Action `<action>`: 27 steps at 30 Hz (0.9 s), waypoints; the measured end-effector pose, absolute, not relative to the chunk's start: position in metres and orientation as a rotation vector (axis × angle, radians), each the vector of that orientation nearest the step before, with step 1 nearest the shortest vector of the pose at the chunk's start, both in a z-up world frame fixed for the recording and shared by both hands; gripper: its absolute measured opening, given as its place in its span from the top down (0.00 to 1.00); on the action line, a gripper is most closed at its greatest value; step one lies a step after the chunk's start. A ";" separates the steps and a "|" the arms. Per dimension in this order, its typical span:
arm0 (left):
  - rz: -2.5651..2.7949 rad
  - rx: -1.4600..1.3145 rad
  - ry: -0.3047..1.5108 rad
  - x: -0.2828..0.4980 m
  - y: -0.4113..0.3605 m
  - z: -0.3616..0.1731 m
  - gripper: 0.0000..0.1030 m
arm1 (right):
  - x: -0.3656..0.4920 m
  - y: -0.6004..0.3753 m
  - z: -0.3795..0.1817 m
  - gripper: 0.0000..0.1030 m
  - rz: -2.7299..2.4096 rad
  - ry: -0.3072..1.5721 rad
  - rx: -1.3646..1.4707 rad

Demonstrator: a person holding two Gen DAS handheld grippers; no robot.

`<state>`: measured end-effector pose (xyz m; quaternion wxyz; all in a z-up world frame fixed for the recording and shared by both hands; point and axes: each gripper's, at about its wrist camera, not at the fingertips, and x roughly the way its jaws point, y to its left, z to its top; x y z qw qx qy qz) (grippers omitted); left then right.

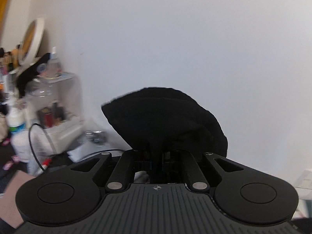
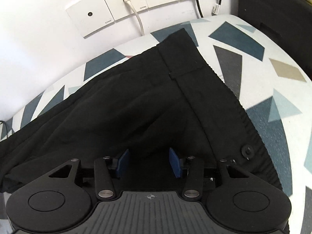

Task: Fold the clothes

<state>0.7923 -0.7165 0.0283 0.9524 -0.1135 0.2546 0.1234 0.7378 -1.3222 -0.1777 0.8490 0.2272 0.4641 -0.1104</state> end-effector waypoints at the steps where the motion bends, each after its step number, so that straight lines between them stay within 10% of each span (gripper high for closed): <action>1: 0.288 -0.232 0.549 0.803 -0.714 0.024 0.83 | 0.738 -1.321 -0.178 0.59 -0.236 0.974 0.474; 6: 0.270 -0.143 0.595 0.801 -0.729 0.008 0.43 | 0.738 -1.318 -0.174 0.59 -0.230 0.969 0.427; 16: 0.044 -0.022 0.774 0.763 -0.770 -0.045 0.39 | 0.741 -1.398 -0.154 0.56 -0.386 0.775 0.534; 23: 0.036 -0.019 0.881 0.744 -0.795 -0.074 0.38 | 0.773 -1.367 -0.175 0.31 -0.267 0.888 0.183; 27: 0.047 -0.030 0.894 0.743 -0.797 -0.075 0.38 | 0.781 -1.343 -0.182 0.68 -0.207 0.907 0.060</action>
